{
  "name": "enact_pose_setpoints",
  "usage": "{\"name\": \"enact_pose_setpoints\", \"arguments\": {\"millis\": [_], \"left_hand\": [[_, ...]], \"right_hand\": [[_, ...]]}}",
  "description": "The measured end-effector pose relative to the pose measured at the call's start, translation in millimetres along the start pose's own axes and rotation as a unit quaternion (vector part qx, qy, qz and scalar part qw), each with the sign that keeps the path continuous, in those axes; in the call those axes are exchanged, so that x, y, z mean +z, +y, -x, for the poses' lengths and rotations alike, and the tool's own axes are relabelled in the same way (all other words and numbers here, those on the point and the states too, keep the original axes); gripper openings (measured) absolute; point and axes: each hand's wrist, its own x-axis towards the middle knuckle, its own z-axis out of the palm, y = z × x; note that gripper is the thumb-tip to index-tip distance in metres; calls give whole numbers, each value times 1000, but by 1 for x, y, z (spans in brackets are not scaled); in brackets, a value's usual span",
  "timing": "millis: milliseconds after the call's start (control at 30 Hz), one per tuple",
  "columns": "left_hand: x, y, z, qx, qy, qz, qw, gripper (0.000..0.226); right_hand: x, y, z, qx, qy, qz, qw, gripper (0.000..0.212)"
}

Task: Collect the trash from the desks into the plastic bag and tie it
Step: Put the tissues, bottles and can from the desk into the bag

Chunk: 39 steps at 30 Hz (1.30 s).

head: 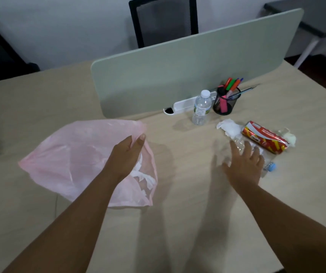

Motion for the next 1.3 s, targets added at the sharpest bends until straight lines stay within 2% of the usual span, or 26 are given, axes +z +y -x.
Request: {"name": "enact_pose_setpoints", "arguments": {"millis": [100, 233, 300, 433, 600, 700, 767, 833, 933, 1067, 1133, 1233, 1300], "left_hand": [[6, 3, -8, 7, -5, -2, 1000, 84], [3, -1, -12, -7, 3, -10, 1000, 78], [-1, -3, -10, -16, 13, -12, 1000, 74], [-14, -10, -3, -22, 50, -29, 998, 63], [-32, -13, 11, -26, 61, -17, 998, 56], [-39, -11, 15, -45, 66, -1, 997, 46], [-40, -9, 16, -55, 69, 0, 996, 43], [-40, -10, 16, -59, 66, 2, 996, 43], [-35, -14, 13, -59, 62, 2, 996, 50], [-20, -17, 5, -72, 34, -14, 997, 52], [-13, -18, 0, -72, 19, -26, 997, 50], [-7, -17, -7, -58, 4, -46, 997, 50], [-8, -16, -13, -57, 6, -51, 997, 49]], "right_hand": [[1, 37, -3, 61, 6, 3, 998, 83], [4, 48, -6, 46, 4, -24, 999, 77], [1, 30, -6, 18, -11, -49, 999, 74], [-7, -40, 10, -97, -43, -87, 991, 76], [-24, -157, 43, -249, -103, -198, 942, 81], [-28, -214, 60, -320, -196, -261, 890, 94], [-28, -229, 62, -341, -224, -292, 865, 99], [-25, -221, 55, -334, -206, -290, 873, 94], [-16, -182, 26, -290, -139, -245, 915, 83], [-8, -118, -31, -171, -84, -144, 971, 92], [-16, -102, -57, -118, -20, -173, 978, 99], [-37, -102, -97, -106, 127, -198, 966, 100], [-50, -108, -122, -113, 149, -201, 962, 94]]}}
